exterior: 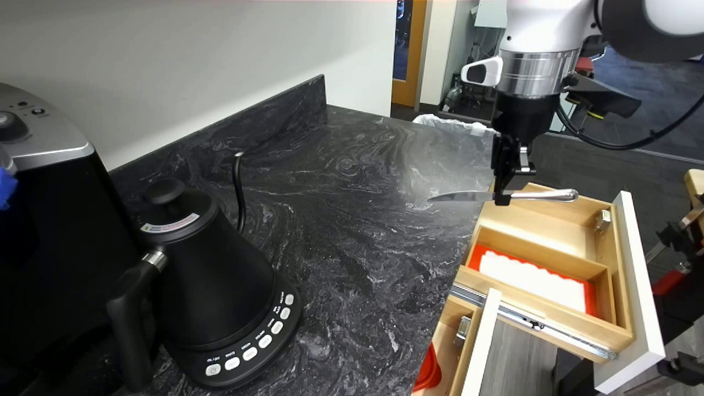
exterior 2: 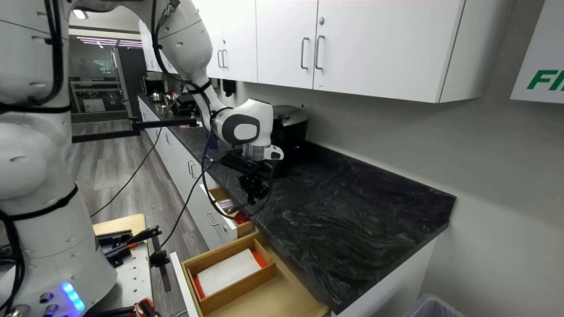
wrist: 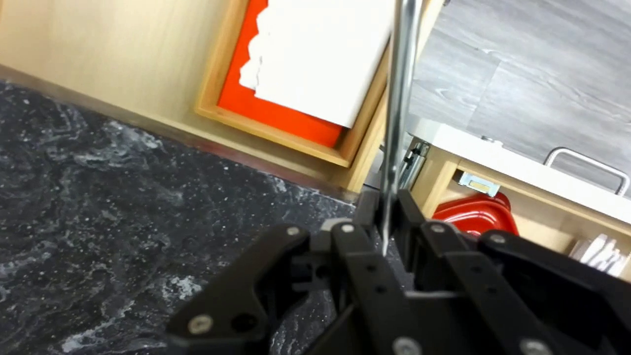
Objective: Pick the knife on the counter and put it in the first drawer on the right
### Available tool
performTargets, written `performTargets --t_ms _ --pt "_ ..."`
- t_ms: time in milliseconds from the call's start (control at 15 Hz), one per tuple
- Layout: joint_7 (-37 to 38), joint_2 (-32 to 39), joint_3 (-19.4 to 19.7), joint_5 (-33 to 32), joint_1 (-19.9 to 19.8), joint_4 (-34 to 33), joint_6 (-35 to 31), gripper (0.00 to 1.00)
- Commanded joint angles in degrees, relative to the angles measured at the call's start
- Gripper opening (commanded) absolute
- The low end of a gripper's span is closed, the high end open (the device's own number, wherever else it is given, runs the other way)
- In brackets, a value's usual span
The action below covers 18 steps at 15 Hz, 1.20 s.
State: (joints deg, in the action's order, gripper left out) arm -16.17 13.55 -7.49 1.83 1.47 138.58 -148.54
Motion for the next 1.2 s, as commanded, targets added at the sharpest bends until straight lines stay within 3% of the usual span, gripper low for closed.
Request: performTargets --t_ms 0,400,1133 --pt "11.26 -0.36 0.72 0.43 2.74 2.91 -3.59 0.07" --pt "25.31 -1.28 2.90 -0.15 4.02 7.19 -5.54 0.07" --pt "29.61 -2.98 5.12 -1.18 4.16 14.18 -5.71 0.07"
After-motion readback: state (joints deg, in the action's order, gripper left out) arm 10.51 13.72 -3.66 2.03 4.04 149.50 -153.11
